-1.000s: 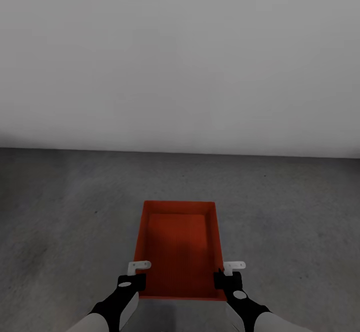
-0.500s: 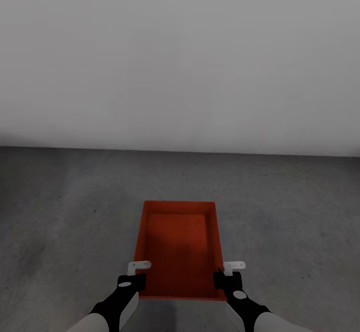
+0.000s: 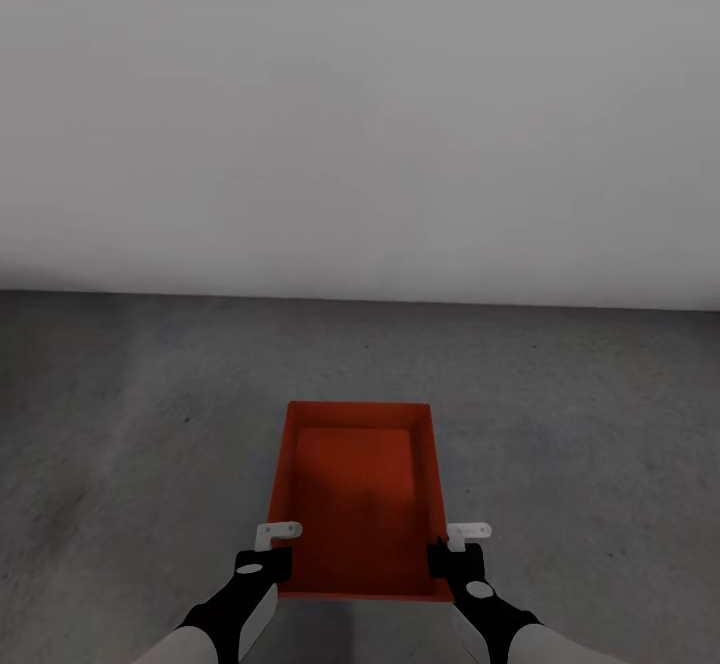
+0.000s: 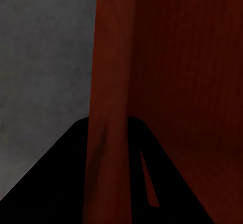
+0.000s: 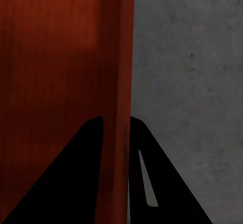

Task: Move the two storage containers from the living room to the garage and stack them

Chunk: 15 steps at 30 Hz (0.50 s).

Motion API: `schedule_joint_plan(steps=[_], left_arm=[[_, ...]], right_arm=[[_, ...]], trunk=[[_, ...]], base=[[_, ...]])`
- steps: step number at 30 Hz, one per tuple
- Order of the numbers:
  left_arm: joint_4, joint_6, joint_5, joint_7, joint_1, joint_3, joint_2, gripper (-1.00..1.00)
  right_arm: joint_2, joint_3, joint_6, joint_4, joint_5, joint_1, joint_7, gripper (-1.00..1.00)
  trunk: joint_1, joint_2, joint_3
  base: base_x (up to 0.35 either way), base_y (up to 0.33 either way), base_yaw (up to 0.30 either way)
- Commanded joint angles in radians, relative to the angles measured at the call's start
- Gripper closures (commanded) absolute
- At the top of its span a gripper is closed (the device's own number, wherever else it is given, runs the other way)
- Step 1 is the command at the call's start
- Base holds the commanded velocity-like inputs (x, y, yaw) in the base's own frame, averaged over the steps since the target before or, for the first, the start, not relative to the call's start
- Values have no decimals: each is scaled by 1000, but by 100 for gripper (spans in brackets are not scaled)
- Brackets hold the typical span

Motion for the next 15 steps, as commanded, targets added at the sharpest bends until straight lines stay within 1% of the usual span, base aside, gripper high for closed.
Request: schedule_joint_plan(steps=[1, 15], left_arm=[[-6, 7, -17, 12, 0, 18, -3, 100], [-6, 7, -17, 12, 0, 18, -3, 100]], right_arm=[[4, -29, -4, 3, -16, 0, -13, 100], [4, -29, -3, 3, -16, 0, -13, 100]], trunk=[[4, -8, -4], [58, -106, -48]], base=[[0, 0, 0], [0, 0, 0]])
